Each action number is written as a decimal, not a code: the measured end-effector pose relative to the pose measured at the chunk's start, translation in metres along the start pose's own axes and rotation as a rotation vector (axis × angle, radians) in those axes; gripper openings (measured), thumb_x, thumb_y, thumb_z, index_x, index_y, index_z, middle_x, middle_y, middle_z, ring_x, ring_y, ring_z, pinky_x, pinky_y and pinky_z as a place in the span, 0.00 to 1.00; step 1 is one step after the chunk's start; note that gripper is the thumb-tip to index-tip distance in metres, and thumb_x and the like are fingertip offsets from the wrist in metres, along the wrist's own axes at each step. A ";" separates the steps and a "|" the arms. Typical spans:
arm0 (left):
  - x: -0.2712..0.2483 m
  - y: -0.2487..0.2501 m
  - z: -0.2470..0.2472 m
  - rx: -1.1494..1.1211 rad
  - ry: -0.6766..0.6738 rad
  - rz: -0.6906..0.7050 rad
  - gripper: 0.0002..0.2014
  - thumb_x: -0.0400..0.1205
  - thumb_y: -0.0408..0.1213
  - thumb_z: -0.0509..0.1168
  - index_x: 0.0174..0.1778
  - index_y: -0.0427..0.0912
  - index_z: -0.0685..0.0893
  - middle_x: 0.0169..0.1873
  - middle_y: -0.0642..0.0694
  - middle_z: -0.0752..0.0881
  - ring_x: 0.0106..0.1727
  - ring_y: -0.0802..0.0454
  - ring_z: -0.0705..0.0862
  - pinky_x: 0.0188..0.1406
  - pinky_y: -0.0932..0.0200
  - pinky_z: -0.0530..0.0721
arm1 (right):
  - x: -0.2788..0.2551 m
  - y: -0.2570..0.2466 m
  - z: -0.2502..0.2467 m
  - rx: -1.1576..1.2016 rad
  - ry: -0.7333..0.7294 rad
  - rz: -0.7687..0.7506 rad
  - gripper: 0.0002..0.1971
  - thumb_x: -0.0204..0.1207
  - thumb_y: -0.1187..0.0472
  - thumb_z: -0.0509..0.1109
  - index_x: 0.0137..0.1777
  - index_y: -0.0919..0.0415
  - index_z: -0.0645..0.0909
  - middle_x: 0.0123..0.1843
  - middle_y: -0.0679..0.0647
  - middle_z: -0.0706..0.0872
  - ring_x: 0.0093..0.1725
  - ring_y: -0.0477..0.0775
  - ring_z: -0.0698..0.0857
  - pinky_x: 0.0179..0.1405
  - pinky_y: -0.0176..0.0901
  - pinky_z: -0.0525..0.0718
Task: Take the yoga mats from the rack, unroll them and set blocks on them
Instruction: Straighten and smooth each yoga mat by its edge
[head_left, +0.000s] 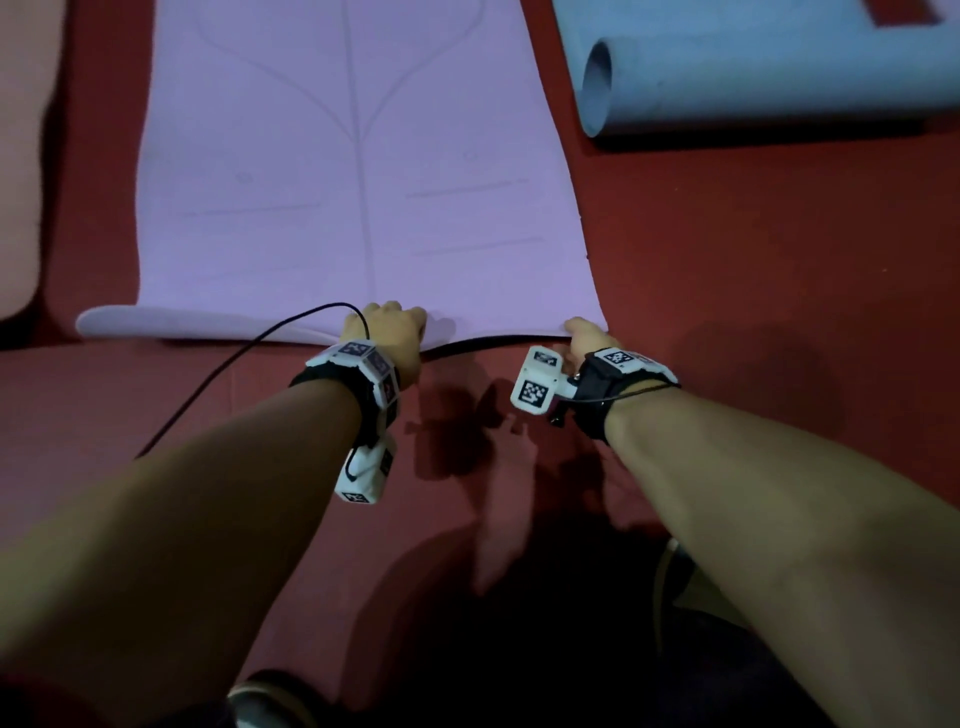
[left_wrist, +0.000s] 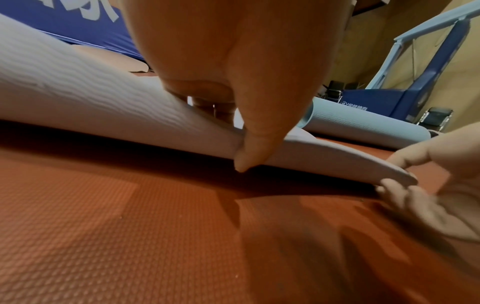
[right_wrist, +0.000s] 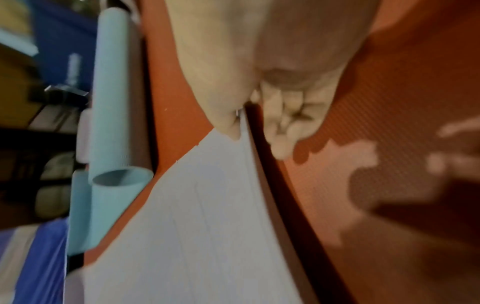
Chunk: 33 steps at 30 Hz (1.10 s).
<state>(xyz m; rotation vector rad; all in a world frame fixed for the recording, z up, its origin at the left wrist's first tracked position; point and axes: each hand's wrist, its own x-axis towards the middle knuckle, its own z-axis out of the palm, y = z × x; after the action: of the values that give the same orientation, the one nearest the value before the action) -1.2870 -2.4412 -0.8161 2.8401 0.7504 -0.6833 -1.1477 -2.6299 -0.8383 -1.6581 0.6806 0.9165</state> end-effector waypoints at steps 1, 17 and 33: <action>0.000 0.000 -0.002 -0.018 0.004 -0.005 0.10 0.76 0.34 0.66 0.51 0.49 0.76 0.54 0.42 0.80 0.57 0.38 0.79 0.53 0.47 0.74 | -0.006 0.000 0.005 0.110 -0.105 0.055 0.11 0.82 0.55 0.67 0.55 0.64 0.77 0.30 0.57 0.89 0.32 0.55 0.80 0.22 0.35 0.79; 0.015 -0.020 -0.038 -0.546 -0.264 -0.005 0.30 0.84 0.67 0.54 0.61 0.43 0.81 0.58 0.42 0.83 0.61 0.41 0.80 0.61 0.51 0.76 | -0.018 -0.023 0.028 0.267 -0.675 0.051 0.15 0.79 0.66 0.71 0.65 0.65 0.78 0.60 0.59 0.89 0.57 0.53 0.89 0.45 0.38 0.87; 0.028 -0.028 -0.062 -1.049 -0.116 0.028 0.22 0.75 0.59 0.73 0.48 0.44 0.78 0.34 0.44 0.82 0.28 0.47 0.78 0.30 0.57 0.77 | -0.028 -0.066 0.062 0.161 -0.768 -0.182 0.12 0.79 0.60 0.73 0.56 0.68 0.82 0.51 0.62 0.85 0.36 0.54 0.80 0.32 0.42 0.77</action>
<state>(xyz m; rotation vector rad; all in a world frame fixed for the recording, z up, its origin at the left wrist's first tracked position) -1.2552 -2.3901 -0.7733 1.8325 0.7403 -0.2907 -1.1239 -2.5528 -0.7882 -1.0745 0.0704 1.2180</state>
